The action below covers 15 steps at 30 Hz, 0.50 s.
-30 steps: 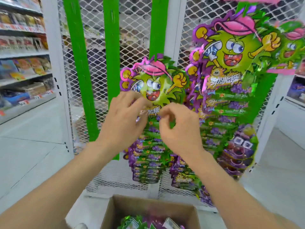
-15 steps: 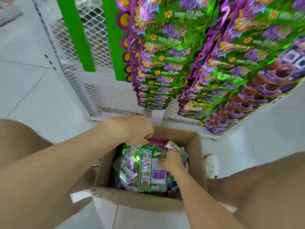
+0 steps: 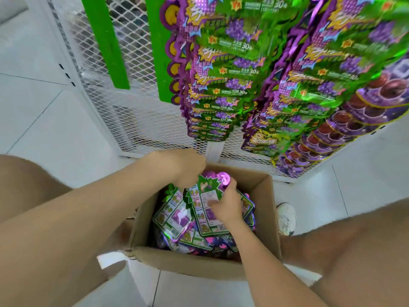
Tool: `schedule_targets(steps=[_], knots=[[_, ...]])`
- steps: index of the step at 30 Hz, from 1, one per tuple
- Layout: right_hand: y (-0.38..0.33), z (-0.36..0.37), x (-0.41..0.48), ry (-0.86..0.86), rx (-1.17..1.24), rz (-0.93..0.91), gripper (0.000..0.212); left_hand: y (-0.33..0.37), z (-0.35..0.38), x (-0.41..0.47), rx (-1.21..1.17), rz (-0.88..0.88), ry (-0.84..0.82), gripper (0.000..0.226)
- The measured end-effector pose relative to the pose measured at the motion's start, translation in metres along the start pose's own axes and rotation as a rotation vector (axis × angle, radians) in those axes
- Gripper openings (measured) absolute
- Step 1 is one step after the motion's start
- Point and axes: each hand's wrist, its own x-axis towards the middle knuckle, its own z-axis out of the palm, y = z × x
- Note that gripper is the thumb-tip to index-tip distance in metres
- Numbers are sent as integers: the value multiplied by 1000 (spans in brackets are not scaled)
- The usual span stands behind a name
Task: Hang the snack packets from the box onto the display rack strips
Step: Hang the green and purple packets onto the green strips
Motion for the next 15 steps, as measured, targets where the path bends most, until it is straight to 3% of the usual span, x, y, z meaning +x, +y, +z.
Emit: schedule_targets(steps=[2, 3, 5, 7, 9, 10, 13, 15], knots=[[-20, -15, -5, 45, -16, -253, 31, 5, -8, -8, -160, -68, -31, 42], [-30, -22, -10, 83, -60, -368, 19, 6, -12, -13, -282, -128, -22, 55], [-48, -32, -23, 150, -178, -553, 31, 7, -16, -19, -712, -271, 9, 70], [-62, -38, -41, 231, -350, -705, 62, 3, -17, -24, -1024, -325, 134, 61], [-72, -45, -57, 256, -464, -822, 78, -5, -15, -25, -1023, -335, 305, 34], [-75, -50, -61, 227, -470, -882, 79, -11, -13, -24, -987, -345, 356, 30], [-83, -70, -69, 77, -285, -989, 63, -17, -17, -36, -895, -320, 411, 5], [-94, -87, -68, 194, -63, -930, 36, -19, -23, -49, -844, -262, 399, 28]])
